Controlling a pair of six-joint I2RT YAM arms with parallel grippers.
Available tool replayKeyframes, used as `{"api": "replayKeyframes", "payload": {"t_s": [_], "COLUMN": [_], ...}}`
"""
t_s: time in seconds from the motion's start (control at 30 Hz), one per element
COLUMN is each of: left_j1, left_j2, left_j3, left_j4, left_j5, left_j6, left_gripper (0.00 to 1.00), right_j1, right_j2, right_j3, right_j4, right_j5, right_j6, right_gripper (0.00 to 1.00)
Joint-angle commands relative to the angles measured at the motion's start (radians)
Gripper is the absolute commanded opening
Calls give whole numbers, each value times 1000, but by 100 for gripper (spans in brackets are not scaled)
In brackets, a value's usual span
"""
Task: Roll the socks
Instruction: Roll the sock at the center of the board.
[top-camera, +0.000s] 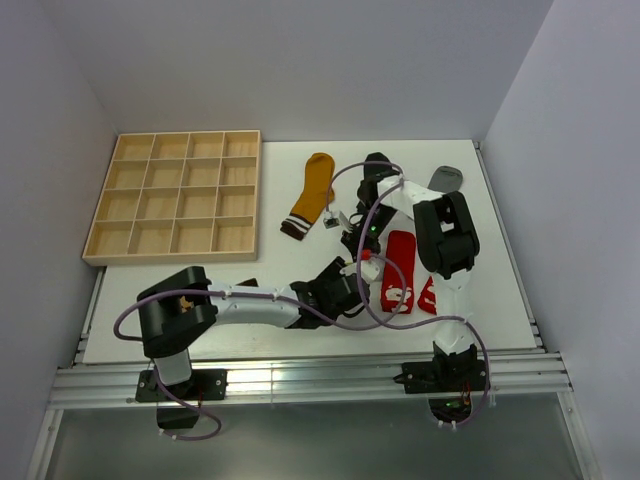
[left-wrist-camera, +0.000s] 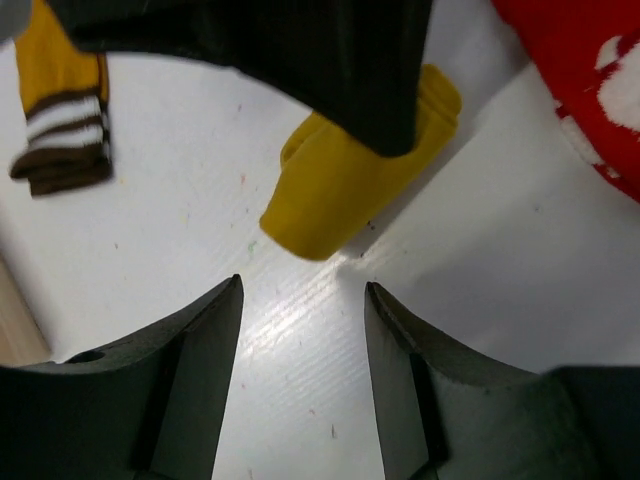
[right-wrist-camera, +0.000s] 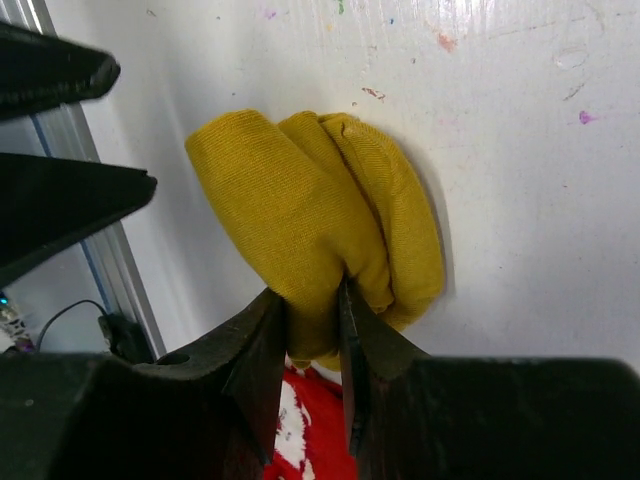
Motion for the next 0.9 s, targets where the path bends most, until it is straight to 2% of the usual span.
{"api": "replayKeyframes", "payload": {"t_s": [0.0, 0.1, 0.27, 0.47, 0.87], "left_j1": [-19, -22, -23, -31, -10], "left_j2": [8, 16, 45, 97, 191], "left_j3": [-13, -32, -13, 7, 27], "left_j4": [183, 259, 266, 255, 273], "left_j5": [-87, -61, 39, 131, 179], "left_j6": [199, 306, 398, 424, 424], "left_gripper": [57, 58, 58, 58, 59], "right_j1": [-1, -3, -1, -3, -1], "right_j2": [56, 64, 85, 108, 128], "right_j3": [12, 13, 39, 64, 87], "right_j4": [-15, -15, -35, -52, -78], "right_j5": [83, 99, 100, 99, 99], "right_j6": [5, 15, 30, 39, 39], "right_gripper": [31, 32, 32, 32, 32]}}
